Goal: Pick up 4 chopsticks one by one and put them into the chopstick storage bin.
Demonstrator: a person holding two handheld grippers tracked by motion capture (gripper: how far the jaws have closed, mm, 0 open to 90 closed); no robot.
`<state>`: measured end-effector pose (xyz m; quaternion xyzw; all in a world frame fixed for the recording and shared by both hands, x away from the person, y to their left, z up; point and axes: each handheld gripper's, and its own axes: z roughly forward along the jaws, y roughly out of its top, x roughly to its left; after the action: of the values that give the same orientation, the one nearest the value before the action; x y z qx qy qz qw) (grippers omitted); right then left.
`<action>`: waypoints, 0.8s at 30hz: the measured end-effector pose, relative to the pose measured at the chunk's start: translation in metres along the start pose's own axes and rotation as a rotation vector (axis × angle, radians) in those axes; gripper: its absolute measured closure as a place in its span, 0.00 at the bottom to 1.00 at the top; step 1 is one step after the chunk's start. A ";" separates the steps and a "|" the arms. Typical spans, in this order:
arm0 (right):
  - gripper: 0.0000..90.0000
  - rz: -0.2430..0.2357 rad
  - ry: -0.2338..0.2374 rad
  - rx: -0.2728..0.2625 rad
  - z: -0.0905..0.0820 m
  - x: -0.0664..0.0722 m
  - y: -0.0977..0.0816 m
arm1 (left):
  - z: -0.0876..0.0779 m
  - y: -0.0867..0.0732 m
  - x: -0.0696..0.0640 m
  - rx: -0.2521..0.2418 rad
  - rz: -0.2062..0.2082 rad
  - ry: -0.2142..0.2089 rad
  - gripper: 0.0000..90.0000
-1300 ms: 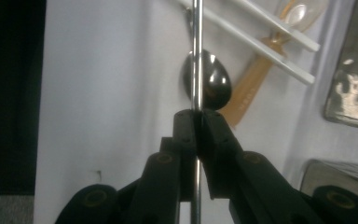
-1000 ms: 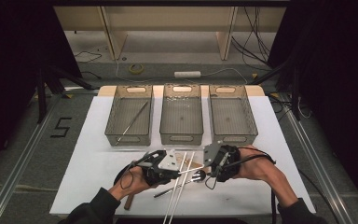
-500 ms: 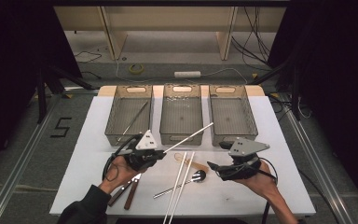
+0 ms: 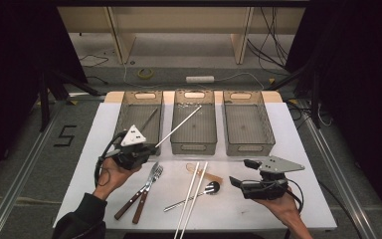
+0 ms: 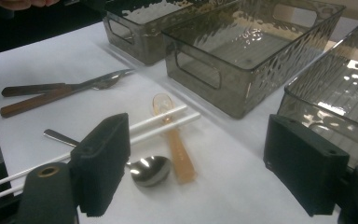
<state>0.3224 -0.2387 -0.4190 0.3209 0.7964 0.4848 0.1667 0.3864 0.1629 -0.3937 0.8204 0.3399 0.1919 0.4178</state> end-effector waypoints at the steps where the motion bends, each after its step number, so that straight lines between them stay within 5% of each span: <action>1: 0.24 0.011 0.005 0.008 -0.001 0.001 -0.002 | -0.001 0.000 0.004 -0.003 -0.006 0.011 0.96; 13: 0.22 0.048 0.036 -0.004 -0.009 0.006 -0.010 | -0.003 0.003 0.055 -0.003 -0.122 0.166 0.96; 24: 0.22 0.042 0.059 0.000 -0.012 0.014 -0.013 | 0.013 -0.006 0.091 0.035 -0.221 0.233 0.96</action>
<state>0.3007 -0.2413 -0.4237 0.3232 0.7939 0.4977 0.1327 0.4548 0.2237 -0.4035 0.7575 0.4775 0.2328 0.3796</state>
